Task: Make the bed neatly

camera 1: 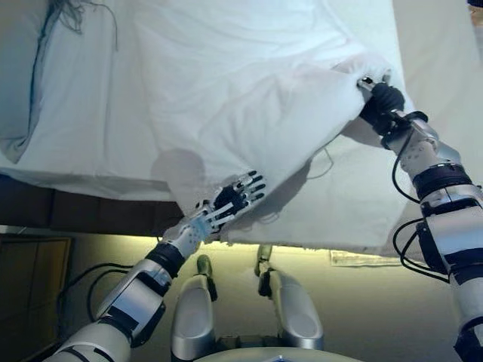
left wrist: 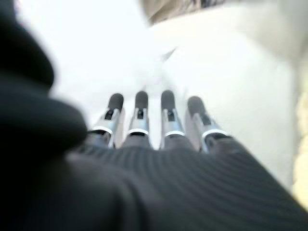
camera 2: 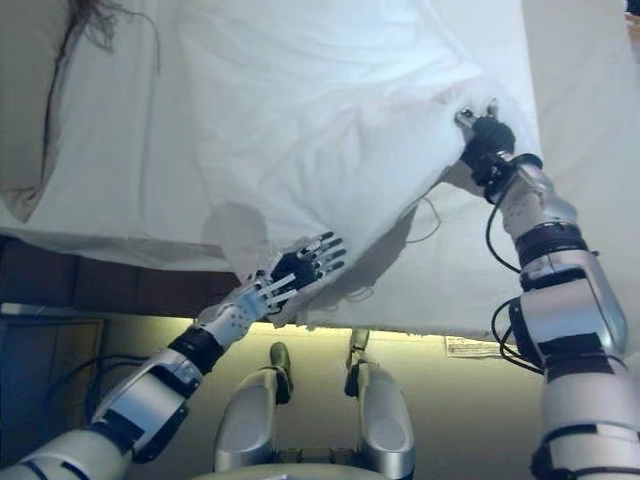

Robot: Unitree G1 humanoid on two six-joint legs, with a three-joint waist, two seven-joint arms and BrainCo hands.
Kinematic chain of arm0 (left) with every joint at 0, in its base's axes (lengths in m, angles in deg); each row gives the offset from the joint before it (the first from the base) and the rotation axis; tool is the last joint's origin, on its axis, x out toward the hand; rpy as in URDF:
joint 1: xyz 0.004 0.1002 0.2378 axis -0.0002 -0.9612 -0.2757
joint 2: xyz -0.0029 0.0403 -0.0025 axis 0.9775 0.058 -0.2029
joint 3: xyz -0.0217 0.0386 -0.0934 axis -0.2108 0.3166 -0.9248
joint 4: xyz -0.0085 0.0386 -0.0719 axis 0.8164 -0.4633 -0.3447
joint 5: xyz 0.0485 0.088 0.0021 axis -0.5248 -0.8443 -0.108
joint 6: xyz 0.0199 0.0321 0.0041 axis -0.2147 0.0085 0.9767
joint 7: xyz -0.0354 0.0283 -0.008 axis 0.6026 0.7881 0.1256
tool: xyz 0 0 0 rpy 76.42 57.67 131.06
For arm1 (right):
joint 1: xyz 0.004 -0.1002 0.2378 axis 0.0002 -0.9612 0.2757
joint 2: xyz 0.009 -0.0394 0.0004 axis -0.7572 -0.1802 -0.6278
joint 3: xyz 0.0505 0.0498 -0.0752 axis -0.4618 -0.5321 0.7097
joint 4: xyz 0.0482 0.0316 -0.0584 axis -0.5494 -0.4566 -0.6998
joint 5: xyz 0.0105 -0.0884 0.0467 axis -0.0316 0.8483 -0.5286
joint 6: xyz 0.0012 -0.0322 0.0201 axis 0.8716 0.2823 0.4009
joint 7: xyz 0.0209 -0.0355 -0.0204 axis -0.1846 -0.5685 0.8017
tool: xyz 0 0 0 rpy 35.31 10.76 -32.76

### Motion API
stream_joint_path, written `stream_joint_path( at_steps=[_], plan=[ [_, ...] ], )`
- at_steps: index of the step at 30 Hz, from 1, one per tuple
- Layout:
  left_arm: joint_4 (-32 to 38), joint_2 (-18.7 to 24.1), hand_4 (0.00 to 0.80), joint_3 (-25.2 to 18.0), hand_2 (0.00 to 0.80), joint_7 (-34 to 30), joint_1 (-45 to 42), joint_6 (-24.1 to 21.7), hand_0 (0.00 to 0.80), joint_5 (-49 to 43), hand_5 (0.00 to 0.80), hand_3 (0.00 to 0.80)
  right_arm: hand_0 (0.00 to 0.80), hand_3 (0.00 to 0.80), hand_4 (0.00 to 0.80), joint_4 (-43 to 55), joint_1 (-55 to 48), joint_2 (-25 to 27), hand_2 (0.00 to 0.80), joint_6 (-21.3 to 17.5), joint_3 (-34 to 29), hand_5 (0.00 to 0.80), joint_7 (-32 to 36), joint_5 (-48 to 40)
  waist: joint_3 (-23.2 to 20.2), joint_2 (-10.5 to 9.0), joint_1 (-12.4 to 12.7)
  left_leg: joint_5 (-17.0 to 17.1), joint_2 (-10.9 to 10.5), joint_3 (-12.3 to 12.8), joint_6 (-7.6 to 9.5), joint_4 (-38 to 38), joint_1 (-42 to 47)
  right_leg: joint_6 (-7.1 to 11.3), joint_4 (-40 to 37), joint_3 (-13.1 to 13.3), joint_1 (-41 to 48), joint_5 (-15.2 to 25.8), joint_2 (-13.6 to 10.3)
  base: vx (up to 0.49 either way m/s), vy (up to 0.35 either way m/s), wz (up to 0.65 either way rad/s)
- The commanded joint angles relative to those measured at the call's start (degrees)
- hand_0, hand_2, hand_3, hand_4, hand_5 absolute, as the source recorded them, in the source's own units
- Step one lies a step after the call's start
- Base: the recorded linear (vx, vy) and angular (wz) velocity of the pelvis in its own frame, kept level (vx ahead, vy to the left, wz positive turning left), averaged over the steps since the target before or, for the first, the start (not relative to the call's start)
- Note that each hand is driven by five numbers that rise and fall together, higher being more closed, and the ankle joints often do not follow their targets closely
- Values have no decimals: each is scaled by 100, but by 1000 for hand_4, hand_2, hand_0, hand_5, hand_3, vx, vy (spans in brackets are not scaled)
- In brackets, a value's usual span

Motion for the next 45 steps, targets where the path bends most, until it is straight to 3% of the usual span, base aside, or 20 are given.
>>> stream_joint_path(
  at_steps=[1, 5, 9, 13, 16, 23, 29, 36, 45],
  plan=[
    [-183, -665, 0, 530, 0, -112, 0, 652, 0, 381, 0, 0, 800, 800, 800, 626, 388, 89, 800, -550, 173, 800, -40, -528, -463, -67, -94, 678, 748, -286, -458, -598, -166, 564, 473, 129, 95, -702, -263, -29, -77, -12],
    [-401, -1008, 0, 620, 0, -49, 58, 1263, 0, 962, 0, 0, 800, 800, 800, 906, 520, -34, 800, -614, 310, 800, -158, -717, -375, -89, -233, 672, 789, -212, -493, -601, -170, 583, 464, 234, 34, -680, -262, -15, -36, -6],
    [-535, -1344, 0, 423, 0, 47, 147, 1682, 0, 1834, 0, 0, 800, 800, 800, 1139, 507, -172, 800, -632, 364, 800, -144, -644, -321, -122, -369, 623, 813, -112, -524, -568, -151, 592, 500, 362, -41, -693, -258, 4, -16, -11],
    [-450, -1521, 0, 519, 0, 282, 196, 1813, 0, 2194, 0, 0, 800, 800, 800, 1447, 410, -130, 800, -655, 404, 800, -237, -655, -270, -178, -481, 595, 859, -8, -556, -577, -122, 614, 499, 429, -109, -662, -243, -7, -49, -9],
    [-452, -1641, 0, 540, 0, 340, 233, 1431, 0, 2579, 0, 0, 800, 800, 800, 1671, 381, -129, 800, -702, 474, 800, -326, -792, -222, -200, -568, 607, 906, 48, -595, -571, -113, 596, 540, 492, -171, -671, -213, -6, -23, -11],
    [-250, -1737, 0, 106, 0, -89, 505, -582, 0, 3575, 0, 0, 800, 800, 800, 2033, 251, -98, 800, -659, 484, 800, -121, -801, -221, -229, -783, 623, 982, 212, -667, -630, -6, 571, 659, 623, -302, -748, -169, 4, 14, -9],
    [-16, -1684, 0, -314, 0, -538, 713, -1787, 0, 4084, 0, 0, 800, 800, 800, 2282, -173, 93, 800, -533, 194, 800, -53, -776, -253, -314, -870, 681, 1037, 234, -729, -740, 42, 574, 678, 588, -321, -796, -141, -2, -36, -1],
    [195, -1719, 0, -567, 0, -772, 953, -2744, 0, 4342, 0, 0, 800, 800, 800, 2249, -331, 49, 800, -520, 88, 800, -40, -912, -262, -415, -844, 746, 1094, 174, -766, -824, 34, 575, 657, 523, -309, -794, -87, -5, -62, 2],
    [410, -1858, 0, -558, 0, -551, 904, -3148, 0, 4342, 0, 0, 800, 800, 800, 2245, -462, -52, 800, -531, 11, 800, -38, -939, -284, -516, -759, 720, 1129, 77, -773, -808, 15, 601, 603, 421, -212, -792, -45, 10, -49, 7]
  ],
)
